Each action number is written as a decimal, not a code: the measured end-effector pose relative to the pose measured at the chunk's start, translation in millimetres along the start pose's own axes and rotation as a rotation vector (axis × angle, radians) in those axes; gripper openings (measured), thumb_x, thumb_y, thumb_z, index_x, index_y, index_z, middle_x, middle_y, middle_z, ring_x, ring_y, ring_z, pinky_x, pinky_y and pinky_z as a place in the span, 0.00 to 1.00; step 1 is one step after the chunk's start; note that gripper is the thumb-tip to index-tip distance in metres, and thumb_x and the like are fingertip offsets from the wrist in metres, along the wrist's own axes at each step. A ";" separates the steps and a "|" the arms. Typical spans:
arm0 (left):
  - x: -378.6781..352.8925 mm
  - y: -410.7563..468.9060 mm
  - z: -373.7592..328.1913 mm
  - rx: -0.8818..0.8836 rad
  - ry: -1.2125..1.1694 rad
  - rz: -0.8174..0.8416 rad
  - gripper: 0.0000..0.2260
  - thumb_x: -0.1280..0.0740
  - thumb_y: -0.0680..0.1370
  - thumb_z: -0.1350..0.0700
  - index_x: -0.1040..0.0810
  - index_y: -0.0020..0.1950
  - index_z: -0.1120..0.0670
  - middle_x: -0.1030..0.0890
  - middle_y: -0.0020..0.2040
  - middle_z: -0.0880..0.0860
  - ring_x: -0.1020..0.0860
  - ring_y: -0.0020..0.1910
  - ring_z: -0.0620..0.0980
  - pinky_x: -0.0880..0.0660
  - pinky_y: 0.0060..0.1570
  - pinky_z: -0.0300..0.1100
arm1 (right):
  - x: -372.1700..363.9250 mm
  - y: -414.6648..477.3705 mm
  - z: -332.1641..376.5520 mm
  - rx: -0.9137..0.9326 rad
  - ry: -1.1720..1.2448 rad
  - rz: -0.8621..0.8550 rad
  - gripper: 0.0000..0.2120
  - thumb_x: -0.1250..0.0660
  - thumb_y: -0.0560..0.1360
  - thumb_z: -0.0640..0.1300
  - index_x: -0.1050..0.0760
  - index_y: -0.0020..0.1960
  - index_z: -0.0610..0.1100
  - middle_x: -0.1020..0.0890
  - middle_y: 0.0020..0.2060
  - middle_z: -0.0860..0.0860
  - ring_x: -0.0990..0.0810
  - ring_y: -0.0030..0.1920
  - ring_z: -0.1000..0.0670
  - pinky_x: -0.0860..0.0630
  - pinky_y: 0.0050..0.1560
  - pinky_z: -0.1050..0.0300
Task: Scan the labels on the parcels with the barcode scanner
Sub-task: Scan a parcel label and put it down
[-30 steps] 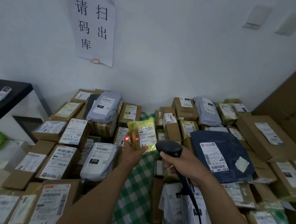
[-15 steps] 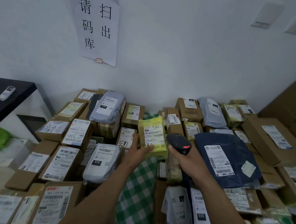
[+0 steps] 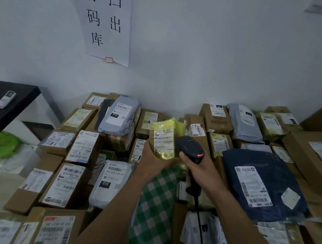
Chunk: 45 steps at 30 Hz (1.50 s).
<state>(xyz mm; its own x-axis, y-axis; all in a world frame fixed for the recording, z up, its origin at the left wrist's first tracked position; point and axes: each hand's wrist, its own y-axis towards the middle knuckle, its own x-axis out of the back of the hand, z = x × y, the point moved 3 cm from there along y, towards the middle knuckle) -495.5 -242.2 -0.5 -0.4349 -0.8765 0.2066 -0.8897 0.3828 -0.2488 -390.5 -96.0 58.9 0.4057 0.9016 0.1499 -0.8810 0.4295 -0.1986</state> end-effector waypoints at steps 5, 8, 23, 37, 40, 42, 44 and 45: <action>16.6 66.1 3.5 0.007 0.062 -0.242 0.56 0.18 0.50 0.29 0.36 0.72 0.47 0.27 0.68 0.50 0.25 0.67 0.50 0.24 0.67 0.56 | 4.6 48.0 10.9 -0.056 0.037 0.043 0.14 0.29 0.80 0.45 0.25 0.64 0.53 0.19 0.48 0.60 0.21 0.38 0.72 0.27 0.32 0.76; 23.3 110.1 0.3 0.033 0.134 -0.284 0.61 0.18 0.55 0.34 0.44 0.80 0.50 0.32 0.74 0.54 0.29 0.72 0.54 0.28 0.70 0.58 | 10.3 76.2 3.5 -0.108 0.011 0.046 0.09 0.28 0.80 0.45 0.23 0.58 0.54 0.17 0.48 0.58 0.17 0.40 0.67 0.23 0.33 0.71; -20.8 187.2 24.8 -0.264 0.701 -0.538 0.21 0.29 0.79 0.48 0.27 0.69 0.53 0.28 0.69 0.60 0.29 0.66 0.62 0.27 0.59 0.54 | 13.9 128.9 -48.5 -0.289 -0.066 0.081 0.10 0.25 0.77 0.54 0.22 0.56 0.62 0.13 0.47 0.56 0.13 0.51 0.51 0.15 0.54 0.50; -19.4 202.8 32.1 -0.365 0.509 -0.309 0.29 0.27 0.76 0.65 0.30 0.76 0.55 0.43 0.76 0.58 0.33 0.70 0.60 0.29 0.66 0.47 | 22.6 118.2 -39.5 -0.261 -0.002 0.092 0.11 0.26 0.76 0.56 0.22 0.57 0.63 0.13 0.46 0.65 0.13 0.50 0.56 0.18 0.53 0.51; -35.7 178.1 66.0 -0.221 0.500 -0.254 0.22 0.30 0.80 0.58 0.29 0.73 0.55 0.36 0.74 0.57 0.28 0.62 0.51 0.26 0.59 0.44 | 26.7 113.3 -38.0 -0.261 0.012 0.073 0.10 0.26 0.77 0.55 0.22 0.56 0.62 0.13 0.46 0.63 0.13 0.49 0.56 0.18 0.47 0.56; -52.3 161.6 89.0 -0.096 0.482 -0.145 0.20 0.32 0.80 0.55 0.29 0.71 0.53 0.28 0.69 0.55 0.26 0.63 0.53 0.25 0.62 0.47 | 29.1 109.1 -39.6 -0.260 0.016 0.061 0.10 0.26 0.77 0.54 0.22 0.57 0.62 0.14 0.47 0.62 0.13 0.49 0.55 0.18 0.46 0.57; -65.9 149.2 104.7 0.039 0.469 -0.091 0.20 0.32 0.80 0.59 0.30 0.71 0.56 0.26 0.65 0.53 0.28 0.64 0.53 0.31 0.62 0.41 | 30.4 104.9 -42.7 -0.267 0.015 0.046 0.11 0.26 0.78 0.52 0.23 0.57 0.62 0.14 0.49 0.62 0.13 0.49 0.55 0.19 0.46 0.56; -70.1 145.6 109.3 0.131 0.424 -0.079 0.20 0.32 0.80 0.61 0.31 0.71 0.58 0.25 0.64 0.53 0.27 0.63 0.53 0.32 0.58 0.37 | 30.8 102.7 -44.5 -0.273 0.015 0.039 0.11 0.26 0.78 0.51 0.23 0.58 0.62 0.15 0.51 0.61 0.13 0.49 0.55 0.19 0.46 0.56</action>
<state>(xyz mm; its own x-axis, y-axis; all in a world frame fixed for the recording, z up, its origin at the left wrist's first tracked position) -579.3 -156.9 -154.7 -0.4092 -0.6937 0.5927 -0.9092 0.2557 -0.3285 -457.6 -21.8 0.0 0.3776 0.9177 0.1234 -0.7989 0.3903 -0.4576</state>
